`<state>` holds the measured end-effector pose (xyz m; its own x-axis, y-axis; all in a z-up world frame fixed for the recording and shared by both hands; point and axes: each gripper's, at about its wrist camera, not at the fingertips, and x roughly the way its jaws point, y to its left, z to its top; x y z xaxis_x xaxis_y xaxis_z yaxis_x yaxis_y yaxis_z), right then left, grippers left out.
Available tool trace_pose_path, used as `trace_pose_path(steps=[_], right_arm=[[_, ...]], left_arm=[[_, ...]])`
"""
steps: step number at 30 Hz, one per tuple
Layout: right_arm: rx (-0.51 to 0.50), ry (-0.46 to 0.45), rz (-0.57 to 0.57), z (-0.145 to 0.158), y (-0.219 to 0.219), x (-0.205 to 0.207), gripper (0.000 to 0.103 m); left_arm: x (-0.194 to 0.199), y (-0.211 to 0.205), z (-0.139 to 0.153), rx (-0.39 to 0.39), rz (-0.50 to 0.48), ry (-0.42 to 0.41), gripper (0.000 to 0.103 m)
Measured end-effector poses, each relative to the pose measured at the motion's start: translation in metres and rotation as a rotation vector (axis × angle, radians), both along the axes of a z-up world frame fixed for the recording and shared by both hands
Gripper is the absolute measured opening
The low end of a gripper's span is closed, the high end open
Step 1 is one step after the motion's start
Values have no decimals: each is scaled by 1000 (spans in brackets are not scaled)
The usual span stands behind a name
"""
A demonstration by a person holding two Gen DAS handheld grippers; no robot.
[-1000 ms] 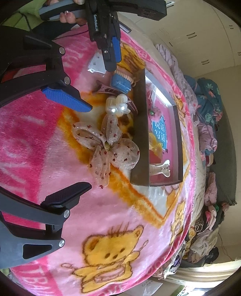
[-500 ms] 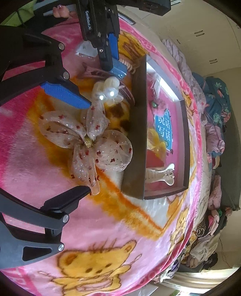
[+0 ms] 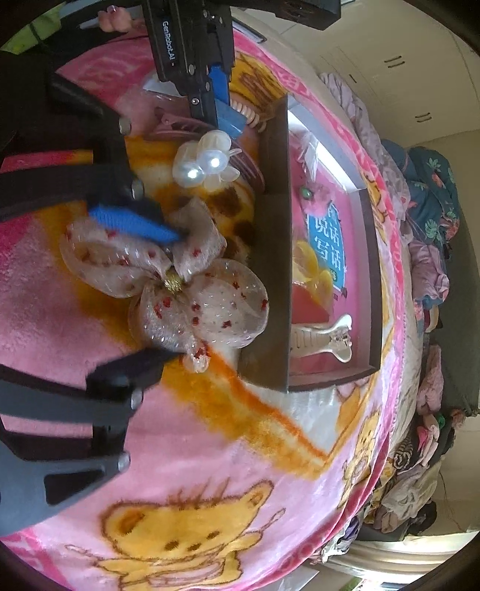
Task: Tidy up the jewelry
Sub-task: 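Grasp the beige bow clip with the right tool while the left grasps the blue square clip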
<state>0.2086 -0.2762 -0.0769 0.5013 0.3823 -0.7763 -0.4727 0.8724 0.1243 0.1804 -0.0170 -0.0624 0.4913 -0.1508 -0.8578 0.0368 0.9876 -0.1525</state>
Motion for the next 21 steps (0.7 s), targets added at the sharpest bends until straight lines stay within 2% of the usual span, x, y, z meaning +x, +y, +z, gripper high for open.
trace_pose_path(steps=[1,5,16,21], right_arm=[[5,1,0,1,-2,0,37],[23,-3,-20,4,-13,-3,31],[68,-23,-93,21,-51,-15,29],[79,-30,-92,30,-53,-18,29]], left_arm=[[0,0,0,3,-3,-1,30],[-3,2,4,-24,-4,-13,26],[-12,12,25,-66,7,-72,25],[-13,27,40,-74,40,-108,25]])
